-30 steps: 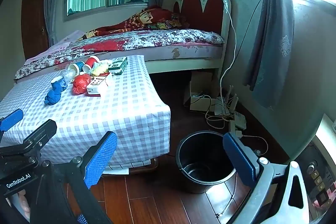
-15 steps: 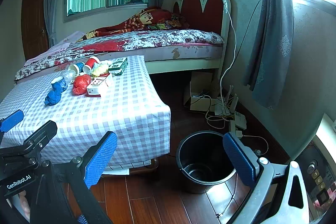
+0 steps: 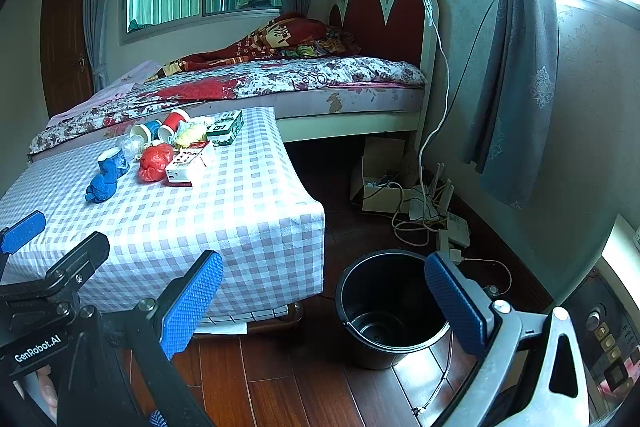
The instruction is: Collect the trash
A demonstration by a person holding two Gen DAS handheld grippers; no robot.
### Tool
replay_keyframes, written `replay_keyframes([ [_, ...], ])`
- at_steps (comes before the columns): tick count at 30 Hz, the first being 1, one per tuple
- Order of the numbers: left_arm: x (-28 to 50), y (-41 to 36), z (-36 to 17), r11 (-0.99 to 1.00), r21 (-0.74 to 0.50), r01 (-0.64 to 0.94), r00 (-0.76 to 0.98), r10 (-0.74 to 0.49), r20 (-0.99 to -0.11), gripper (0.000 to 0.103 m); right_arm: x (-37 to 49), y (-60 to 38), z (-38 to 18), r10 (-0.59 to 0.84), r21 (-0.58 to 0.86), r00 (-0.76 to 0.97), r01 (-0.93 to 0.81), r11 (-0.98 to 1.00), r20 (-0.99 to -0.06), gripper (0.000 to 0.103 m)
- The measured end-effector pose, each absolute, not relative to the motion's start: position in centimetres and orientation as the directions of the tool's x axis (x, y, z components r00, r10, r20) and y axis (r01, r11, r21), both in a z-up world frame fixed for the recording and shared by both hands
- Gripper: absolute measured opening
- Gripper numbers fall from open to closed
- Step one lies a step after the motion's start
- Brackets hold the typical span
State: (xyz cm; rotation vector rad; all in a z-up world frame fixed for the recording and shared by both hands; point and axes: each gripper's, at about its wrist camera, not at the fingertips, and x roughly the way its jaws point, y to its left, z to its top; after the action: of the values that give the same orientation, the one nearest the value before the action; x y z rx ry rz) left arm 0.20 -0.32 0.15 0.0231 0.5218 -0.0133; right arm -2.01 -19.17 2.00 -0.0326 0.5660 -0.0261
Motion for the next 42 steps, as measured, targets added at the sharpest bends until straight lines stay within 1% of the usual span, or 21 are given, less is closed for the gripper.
replay_keyframes([
  [42,-0.05,-0.41,-0.05,1.000,0.019,0.022,0.865,-0.009,-0.501,0.102,-2.22,-19.17,1.83,-0.030,-0.031,0.844,0.016,0.999,-0.535,0.102],
])
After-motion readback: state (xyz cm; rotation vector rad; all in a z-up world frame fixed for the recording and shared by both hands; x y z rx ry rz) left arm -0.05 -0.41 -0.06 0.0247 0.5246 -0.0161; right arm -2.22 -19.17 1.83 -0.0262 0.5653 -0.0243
